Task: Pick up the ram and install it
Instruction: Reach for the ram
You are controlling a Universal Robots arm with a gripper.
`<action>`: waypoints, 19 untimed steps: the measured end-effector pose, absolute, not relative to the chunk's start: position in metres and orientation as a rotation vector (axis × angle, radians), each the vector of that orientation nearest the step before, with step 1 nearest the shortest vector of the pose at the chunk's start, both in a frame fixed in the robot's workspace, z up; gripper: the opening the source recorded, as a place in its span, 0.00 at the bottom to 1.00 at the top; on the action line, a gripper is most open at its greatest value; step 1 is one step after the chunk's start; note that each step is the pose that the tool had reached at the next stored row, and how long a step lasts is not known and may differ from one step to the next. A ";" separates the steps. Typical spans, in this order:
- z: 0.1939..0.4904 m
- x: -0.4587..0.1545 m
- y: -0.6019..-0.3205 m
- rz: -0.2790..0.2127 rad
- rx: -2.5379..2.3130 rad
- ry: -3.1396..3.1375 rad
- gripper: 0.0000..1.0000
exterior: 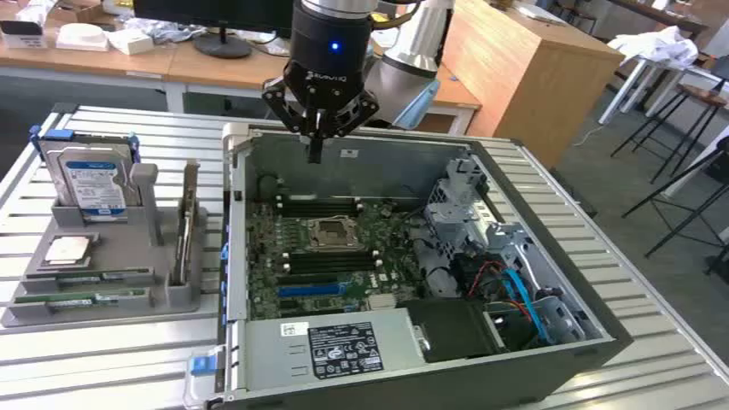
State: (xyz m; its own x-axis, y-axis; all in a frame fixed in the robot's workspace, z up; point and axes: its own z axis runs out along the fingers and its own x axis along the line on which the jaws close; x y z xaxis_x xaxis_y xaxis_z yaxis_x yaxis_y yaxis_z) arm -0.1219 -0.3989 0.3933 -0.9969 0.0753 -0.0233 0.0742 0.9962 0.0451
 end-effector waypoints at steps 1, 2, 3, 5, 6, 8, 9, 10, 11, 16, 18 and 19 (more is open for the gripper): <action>0.393 -0.122 -0.399 0.069 0.117 3.114 0.10; 0.393 -0.122 -0.399 0.069 0.117 3.114 0.10; 0.393 -0.122 -0.399 0.069 0.117 3.114 0.10; 0.393 -0.122 -0.399 0.069 0.117 3.114 0.10; 0.393 -0.122 -0.399 0.069 0.117 3.114 0.10; 0.393 -0.122 -0.399 0.069 0.116 3.114 0.10; 0.393 -0.122 -0.399 0.069 0.117 3.114 0.10; 0.393 -0.122 -0.399 0.069 0.117 3.114 0.10; 0.393 -0.122 -0.399 0.069 0.117 3.114 0.10; 0.393 -0.127 -0.399 0.069 0.117 3.114 0.10; 0.393 -0.131 -0.399 0.069 0.117 3.114 0.10; 0.393 -0.133 -0.399 0.069 0.117 3.114 0.10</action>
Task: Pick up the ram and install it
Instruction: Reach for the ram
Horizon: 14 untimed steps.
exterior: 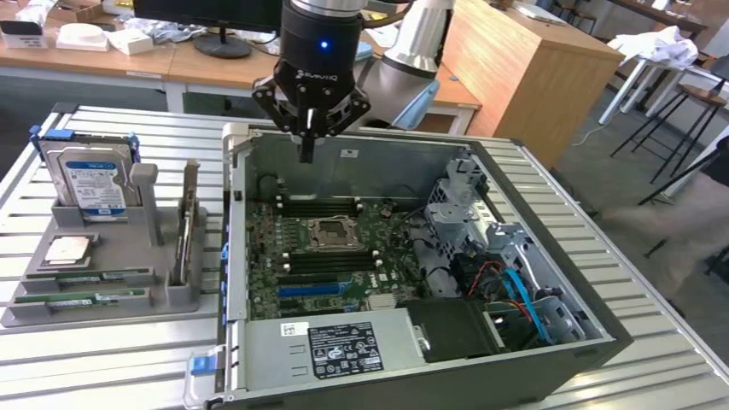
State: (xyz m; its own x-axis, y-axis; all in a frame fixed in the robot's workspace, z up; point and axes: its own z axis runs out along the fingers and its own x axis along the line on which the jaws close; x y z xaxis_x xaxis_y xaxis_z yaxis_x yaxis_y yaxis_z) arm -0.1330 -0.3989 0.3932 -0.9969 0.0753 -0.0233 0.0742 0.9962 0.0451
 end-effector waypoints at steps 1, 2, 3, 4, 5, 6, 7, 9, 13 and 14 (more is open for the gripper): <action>0.393 -0.135 -0.399 0.069 0.117 3.114 0.10; 0.393 -0.138 -0.399 0.069 0.116 3.114 0.10; 0.393 -0.141 -0.399 0.069 0.117 3.114 0.10; 0.393 -0.144 -0.399 0.069 0.117 3.114 0.10; 0.393 -0.147 -0.399 0.069 0.117 3.114 0.10; 0.393 -0.151 -0.399 0.069 0.117 3.114 0.10; 0.393 -0.154 -0.399 0.069 0.116 3.114 0.10; 0.393 -0.160 -0.399 0.069 0.117 3.114 0.10; 0.393 -0.172 -0.399 0.069 0.116 3.114 0.10; 0.393 -0.175 -0.398 0.069 0.117 3.114 0.10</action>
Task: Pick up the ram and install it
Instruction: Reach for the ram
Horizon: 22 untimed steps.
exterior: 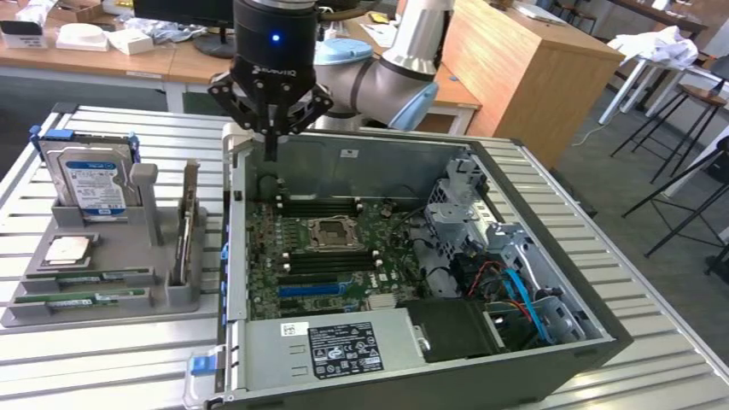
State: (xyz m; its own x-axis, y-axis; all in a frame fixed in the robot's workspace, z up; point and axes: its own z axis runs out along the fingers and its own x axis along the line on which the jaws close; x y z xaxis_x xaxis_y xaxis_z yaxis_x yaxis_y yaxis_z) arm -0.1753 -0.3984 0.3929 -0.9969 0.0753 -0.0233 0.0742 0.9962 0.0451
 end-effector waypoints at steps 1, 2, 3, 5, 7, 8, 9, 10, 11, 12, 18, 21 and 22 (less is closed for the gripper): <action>0.393 -0.178 -0.398 0.069 0.117 3.114 0.10; 0.393 -0.182 -0.398 0.069 0.117 3.114 0.10; 0.393 -0.185 -0.398 0.069 0.117 3.114 0.10; 0.393 -0.192 -0.398 0.069 0.116 3.114 0.10; 0.393 -0.199 -0.397 0.069 0.117 3.114 0.10; 0.393 -0.202 -0.397 0.069 0.117 3.114 0.10; 0.393 -0.206 -0.397 0.069 0.117 3.114 0.10; 0.393 -0.210 -0.397 0.069 0.117 3.114 0.10; 0.392 -0.214 -0.397 0.069 0.117 3.114 0.10; 0.392 -0.218 -0.396 0.069 0.117 3.114 0.10; 0.392 -0.238 -0.396 0.069 0.117 3.114 0.10; 0.392 -0.247 -0.395 0.069 0.119 3.113 0.10; 0.392 -0.249 -0.395 0.069 0.120 3.113 0.10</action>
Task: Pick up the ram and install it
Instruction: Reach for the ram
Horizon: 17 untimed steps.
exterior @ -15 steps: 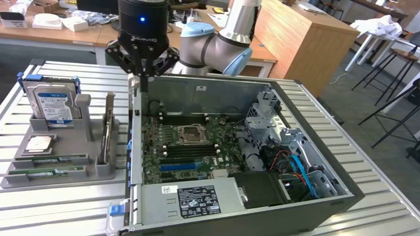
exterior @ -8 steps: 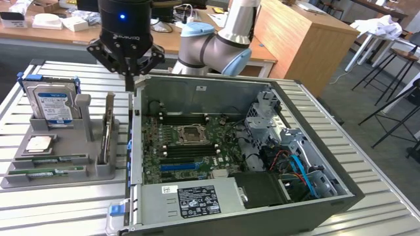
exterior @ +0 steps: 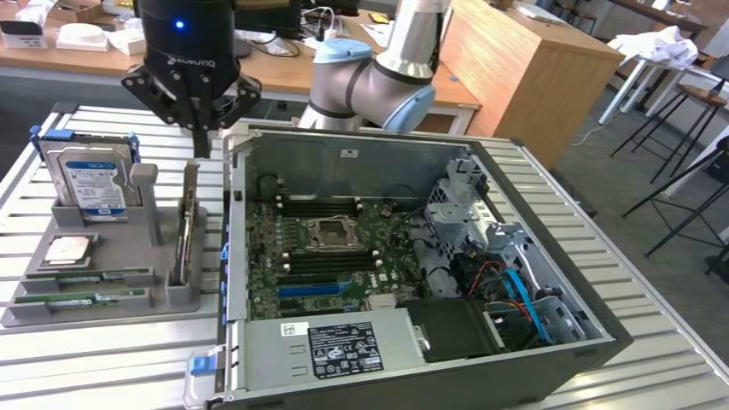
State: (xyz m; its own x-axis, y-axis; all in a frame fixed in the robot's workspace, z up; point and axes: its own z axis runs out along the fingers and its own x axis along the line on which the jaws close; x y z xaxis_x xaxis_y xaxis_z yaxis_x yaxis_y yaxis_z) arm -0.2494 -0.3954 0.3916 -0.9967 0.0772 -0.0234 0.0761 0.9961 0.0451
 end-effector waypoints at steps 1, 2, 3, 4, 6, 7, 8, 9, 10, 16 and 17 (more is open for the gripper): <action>0.391 -0.252 -0.395 0.069 0.120 3.114 0.10; 0.391 -0.255 -0.395 0.069 0.120 3.114 0.10; 0.391 -0.258 -0.395 0.069 0.120 3.114 0.10; 0.391 -0.261 -0.395 0.069 0.120 3.114 0.10; 0.391 -0.266 -0.395 0.069 0.119 3.113 0.10; 0.391 -0.269 -0.395 0.069 0.119 3.114 0.10; 0.391 -0.271 -0.395 0.069 0.120 3.113 0.10; 0.391 -0.272 -0.395 0.069 0.120 3.113 0.10; 0.391 -0.274 -0.395 0.069 0.120 3.113 0.10; 0.390 -0.286 -0.395 0.069 0.119 3.114 0.10; 0.390 -0.289 -0.395 0.069 0.120 3.113 0.10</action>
State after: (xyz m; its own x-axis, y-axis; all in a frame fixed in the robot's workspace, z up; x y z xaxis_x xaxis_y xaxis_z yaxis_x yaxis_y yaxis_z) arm -0.2886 -0.3953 0.3904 -0.9967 0.0772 -0.0233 0.0761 0.9961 0.0451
